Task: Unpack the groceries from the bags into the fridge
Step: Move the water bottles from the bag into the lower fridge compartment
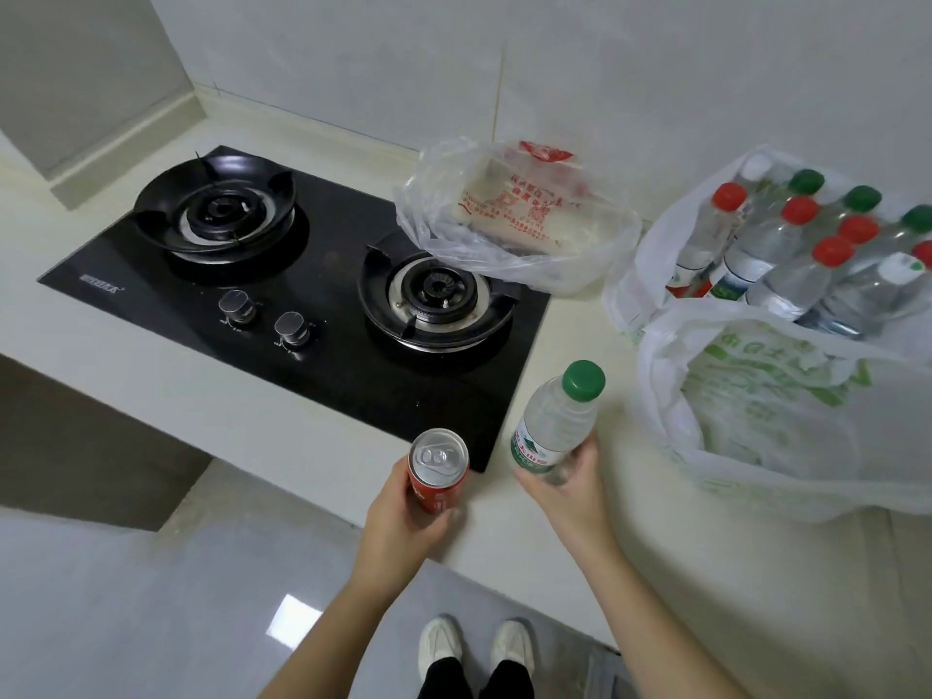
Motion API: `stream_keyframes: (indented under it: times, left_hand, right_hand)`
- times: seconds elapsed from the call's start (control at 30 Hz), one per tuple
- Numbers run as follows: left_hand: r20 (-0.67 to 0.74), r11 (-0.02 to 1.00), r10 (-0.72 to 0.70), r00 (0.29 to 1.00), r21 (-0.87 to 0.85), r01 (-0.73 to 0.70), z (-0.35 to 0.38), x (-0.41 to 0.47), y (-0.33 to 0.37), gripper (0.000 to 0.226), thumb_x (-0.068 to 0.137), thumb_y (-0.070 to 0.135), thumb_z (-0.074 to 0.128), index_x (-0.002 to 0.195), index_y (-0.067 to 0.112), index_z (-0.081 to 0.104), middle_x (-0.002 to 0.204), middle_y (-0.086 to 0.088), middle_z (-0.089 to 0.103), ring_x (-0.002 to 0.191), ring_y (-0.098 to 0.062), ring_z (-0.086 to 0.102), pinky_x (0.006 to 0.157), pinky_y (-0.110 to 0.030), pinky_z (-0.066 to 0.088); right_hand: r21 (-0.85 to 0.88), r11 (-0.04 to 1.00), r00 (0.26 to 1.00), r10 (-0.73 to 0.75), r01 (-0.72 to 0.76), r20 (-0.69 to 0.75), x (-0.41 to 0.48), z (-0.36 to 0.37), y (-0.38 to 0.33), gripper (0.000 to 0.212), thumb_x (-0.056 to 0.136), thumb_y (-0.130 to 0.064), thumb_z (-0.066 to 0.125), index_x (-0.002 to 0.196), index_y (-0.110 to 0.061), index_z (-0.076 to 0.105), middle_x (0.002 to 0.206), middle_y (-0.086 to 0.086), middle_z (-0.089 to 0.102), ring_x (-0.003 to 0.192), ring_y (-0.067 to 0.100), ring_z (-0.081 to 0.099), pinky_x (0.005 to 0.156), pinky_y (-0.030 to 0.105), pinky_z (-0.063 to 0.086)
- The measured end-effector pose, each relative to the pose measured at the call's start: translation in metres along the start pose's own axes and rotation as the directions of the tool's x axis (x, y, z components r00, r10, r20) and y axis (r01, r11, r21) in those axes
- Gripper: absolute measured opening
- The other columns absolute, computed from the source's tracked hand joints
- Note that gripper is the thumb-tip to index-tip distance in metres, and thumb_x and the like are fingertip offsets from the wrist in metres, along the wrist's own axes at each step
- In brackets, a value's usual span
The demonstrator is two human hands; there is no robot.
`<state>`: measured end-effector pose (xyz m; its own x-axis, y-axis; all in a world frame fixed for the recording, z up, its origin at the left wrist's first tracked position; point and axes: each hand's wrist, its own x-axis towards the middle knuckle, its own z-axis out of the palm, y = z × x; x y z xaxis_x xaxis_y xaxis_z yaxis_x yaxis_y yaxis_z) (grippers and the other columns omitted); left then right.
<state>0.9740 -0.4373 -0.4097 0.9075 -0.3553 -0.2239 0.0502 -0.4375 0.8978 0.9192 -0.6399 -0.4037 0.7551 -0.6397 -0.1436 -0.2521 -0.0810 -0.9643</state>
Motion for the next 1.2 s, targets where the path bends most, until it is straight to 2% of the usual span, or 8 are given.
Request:
stream_keyframes:
  times: [0.1,0.23,0.37,0.5,0.63,0.8,0.97,1.2]
  left_hand:
    - [-0.01,1.0,0.001,1.0,0.031,0.0,0.0,0.003,0.0,0.067,0.069,0.018,0.085,0.112,0.049,0.044,0.104,0.02,0.065,0.097,0.011,0.059,0.074,-0.001,0.041]
    - [-0.034,0.999,-0.011,0.999,0.034,0.012,0.002,0.004,0.004,0.063,0.065,0.022,0.088,0.107,0.043,0.045,0.099,0.02,0.064,0.093,0.016,0.057,0.07,0.0,0.041]
    - [-0.049,0.999,0.02,0.999,0.029,-0.019,0.009,0.007,0.003,0.066,0.062,0.029,0.089,0.118,0.033,0.053,0.109,0.016,0.063,0.102,0.002,0.059,0.081,-0.007,0.043]
    - [-0.052,0.995,0.086,0.995,0.049,-0.083,0.015,0.01,0.001,0.069,0.06,0.037,0.088,0.119,0.036,0.052,0.112,0.009,0.058,0.108,-0.01,0.056,0.091,-0.026,0.047]
    - [-0.028,0.995,0.091,0.995,0.048,-0.09,0.015,0.008,0.001,0.055,0.064,0.045,0.084,0.111,0.03,0.06,0.101,0.014,0.066,0.099,-0.009,0.062,0.083,-0.02,0.047]
    - [-0.01,0.997,0.059,0.998,0.045,-0.059,0.012,0.006,0.003,0.038,0.067,0.031,0.082,0.101,0.02,0.068,0.088,0.023,0.069,0.086,0.001,0.066,0.072,-0.008,0.044]
    - [-0.058,1.0,0.028,0.998,0.014,-0.028,0.012,0.002,0.011,0.045,0.066,0.015,0.087,0.098,0.031,0.062,0.09,0.04,0.063,0.088,0.012,0.061,0.071,-0.002,0.042]
    - [-0.153,0.996,0.01,0.988,-0.087,-0.023,-0.003,-0.004,0.033,0.043,0.065,0.011,0.087,0.099,0.026,0.064,0.083,0.021,0.07,0.086,0.005,0.064,0.07,-0.005,0.045]
  right_hand:
    - [-0.046,0.999,0.998,0.016,-0.019,-0.062,0.009,0.01,0.009,0.072,0.065,-0.002,0.086,0.12,-0.03,0.048,0.108,-0.02,0.066,0.102,0.002,0.064,0.088,0.026,0.05]
    - [-0.098,0.993,0.994,0.057,-0.066,-0.093,0.011,0.013,0.02,0.061,0.063,-0.011,0.088,0.112,-0.022,0.053,0.105,-0.011,0.068,0.096,0.007,0.066,0.087,0.035,0.053]
    - [-0.102,0.991,0.992,0.073,-0.084,-0.107,0.012,0.015,0.026,0.067,0.059,-0.022,0.087,0.115,-0.019,0.053,0.107,-0.005,0.069,0.097,0.015,0.067,0.086,0.038,0.053]
    - [-0.106,0.99,0.988,0.084,-0.098,-0.126,0.011,0.017,0.025,0.073,0.057,-0.025,0.09,0.117,-0.018,0.05,0.109,-0.003,0.068,0.098,0.015,0.066,0.087,0.039,0.053]
    - [-0.081,0.994,0.987,0.067,-0.079,-0.144,0.011,0.024,0.026,0.085,0.051,-0.043,0.085,0.123,-0.016,0.049,0.114,-0.001,0.066,0.104,0.017,0.065,0.09,0.037,0.053]
    - [-0.102,0.992,0.985,0.062,-0.079,-0.163,0.011,0.026,0.031,0.082,0.052,-0.049,0.08,0.122,-0.02,0.05,0.112,-0.003,0.067,0.101,0.017,0.066,0.087,0.035,0.053]
    - [-0.096,0.992,0.988,0.063,-0.077,-0.144,0.013,0.023,0.03,0.072,0.059,-0.033,0.086,0.121,-0.017,0.053,0.111,-0.004,0.068,0.1,0.012,0.066,0.086,0.03,0.052]
    - [-0.015,1.0,0.996,0.002,-0.003,-0.087,0.004,0.016,-0.005,0.059,0.066,-0.018,0.085,0.116,-0.011,0.055,0.104,0.002,0.069,0.095,0.015,0.068,0.084,0.04,0.055]
